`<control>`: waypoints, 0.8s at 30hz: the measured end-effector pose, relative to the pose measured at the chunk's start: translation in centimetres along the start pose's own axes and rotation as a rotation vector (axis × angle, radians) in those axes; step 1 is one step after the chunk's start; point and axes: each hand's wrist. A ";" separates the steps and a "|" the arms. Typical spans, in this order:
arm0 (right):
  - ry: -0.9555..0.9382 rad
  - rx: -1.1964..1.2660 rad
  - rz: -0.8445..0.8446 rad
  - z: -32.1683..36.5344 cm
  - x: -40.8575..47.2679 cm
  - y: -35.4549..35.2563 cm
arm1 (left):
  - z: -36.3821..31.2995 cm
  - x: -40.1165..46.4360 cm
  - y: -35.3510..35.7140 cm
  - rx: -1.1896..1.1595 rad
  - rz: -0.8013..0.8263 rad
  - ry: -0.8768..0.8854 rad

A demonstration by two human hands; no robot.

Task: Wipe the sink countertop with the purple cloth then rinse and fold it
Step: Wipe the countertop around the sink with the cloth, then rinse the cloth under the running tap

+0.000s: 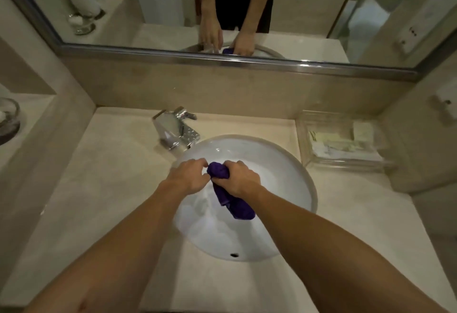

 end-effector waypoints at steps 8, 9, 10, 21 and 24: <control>-0.004 -0.024 0.083 -0.8 3.3 -1.5 | 0.0 4.3 -0.3 -0.126 -0.012 -0.019; -0.001 -0.020 0.080 -0.7 3.7 -1.7 | 0.1 4.7 -0.1 -0.142 -0.006 -0.009; 0.007 -0.011 0.076 -0.6 4.1 -1.8 | 0.1 5.2 0.1 -0.149 0.002 -0.001; 0.006 0.135 0.162 0.1 7.6 0.0 | 1.3 6.0 0.2 -0.119 0.105 -0.027; -0.025 0.186 0.196 0.1 7.8 -0.1 | 2.0 5.3 0.2 -0.126 0.125 -0.059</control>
Point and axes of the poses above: each hand's wrist, its own x-axis towards the middle knuckle, its own y-axis out of the palm, z = x × y, and after that the axes turned 1 degree about -y, right-handed
